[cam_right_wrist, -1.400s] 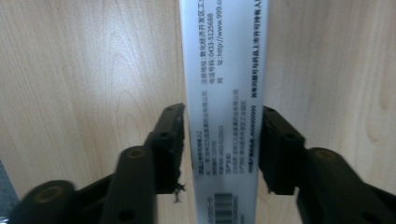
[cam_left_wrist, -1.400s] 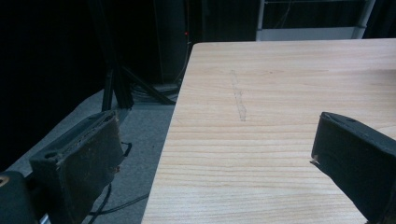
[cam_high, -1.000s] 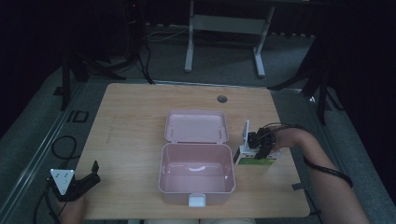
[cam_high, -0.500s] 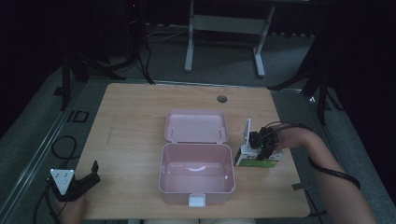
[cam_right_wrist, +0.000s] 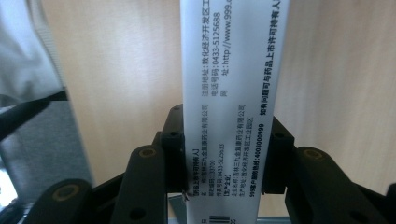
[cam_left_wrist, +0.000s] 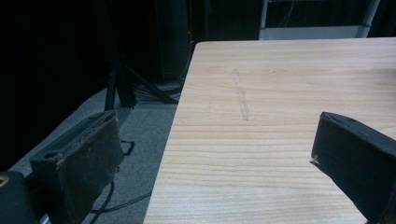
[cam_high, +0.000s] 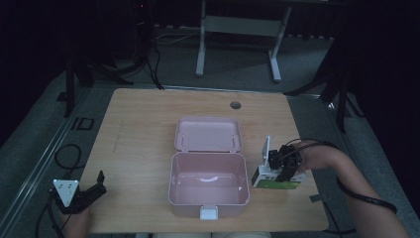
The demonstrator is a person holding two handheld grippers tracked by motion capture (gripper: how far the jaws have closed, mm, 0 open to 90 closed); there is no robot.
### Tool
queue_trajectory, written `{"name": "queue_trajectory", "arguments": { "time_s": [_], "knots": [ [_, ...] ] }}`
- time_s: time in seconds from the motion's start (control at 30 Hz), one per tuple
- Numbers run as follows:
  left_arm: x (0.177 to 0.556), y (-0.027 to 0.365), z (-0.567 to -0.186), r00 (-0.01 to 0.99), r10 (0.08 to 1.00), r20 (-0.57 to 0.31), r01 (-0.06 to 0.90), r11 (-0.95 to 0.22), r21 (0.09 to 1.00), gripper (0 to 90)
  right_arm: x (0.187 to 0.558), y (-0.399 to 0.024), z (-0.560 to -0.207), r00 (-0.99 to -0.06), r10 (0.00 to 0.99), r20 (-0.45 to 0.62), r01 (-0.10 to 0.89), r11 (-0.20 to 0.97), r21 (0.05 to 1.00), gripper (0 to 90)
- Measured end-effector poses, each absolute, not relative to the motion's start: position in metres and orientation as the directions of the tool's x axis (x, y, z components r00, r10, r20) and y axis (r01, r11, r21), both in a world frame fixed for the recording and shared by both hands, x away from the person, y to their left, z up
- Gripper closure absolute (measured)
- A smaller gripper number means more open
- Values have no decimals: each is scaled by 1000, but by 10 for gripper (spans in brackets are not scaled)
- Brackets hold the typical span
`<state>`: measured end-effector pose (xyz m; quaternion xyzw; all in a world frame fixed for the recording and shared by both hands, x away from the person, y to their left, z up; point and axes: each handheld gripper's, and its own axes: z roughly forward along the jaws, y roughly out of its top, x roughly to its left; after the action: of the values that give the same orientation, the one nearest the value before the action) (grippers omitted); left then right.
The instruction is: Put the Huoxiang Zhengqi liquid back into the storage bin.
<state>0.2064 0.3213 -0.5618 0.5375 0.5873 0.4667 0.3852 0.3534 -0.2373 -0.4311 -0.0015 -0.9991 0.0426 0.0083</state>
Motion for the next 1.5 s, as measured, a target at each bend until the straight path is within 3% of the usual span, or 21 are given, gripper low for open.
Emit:
{"name": "queue_trajectory", "arguments": {
  "time_s": [0.63,0.9,1.1,1.5],
  "knots": [
    [206,321,-562,-127,991,51,273,-14,962,21,315,-239,-425,-1000,21,22,18,991,-131,617],
    [206,321,-562,-128,990,50,272,-13,962,21,308,-235,-403,-999,30,43,23,988,-153,617],
    [206,322,-562,-129,990,49,270,-12,963,21,305,-231,-376,-999,36,20,33,992,-118,617],
    [206,322,-562,-131,990,46,270,-9,963,21,299,-222,-332,-998,37,-42,43,990,-137,617]
  ]
}}
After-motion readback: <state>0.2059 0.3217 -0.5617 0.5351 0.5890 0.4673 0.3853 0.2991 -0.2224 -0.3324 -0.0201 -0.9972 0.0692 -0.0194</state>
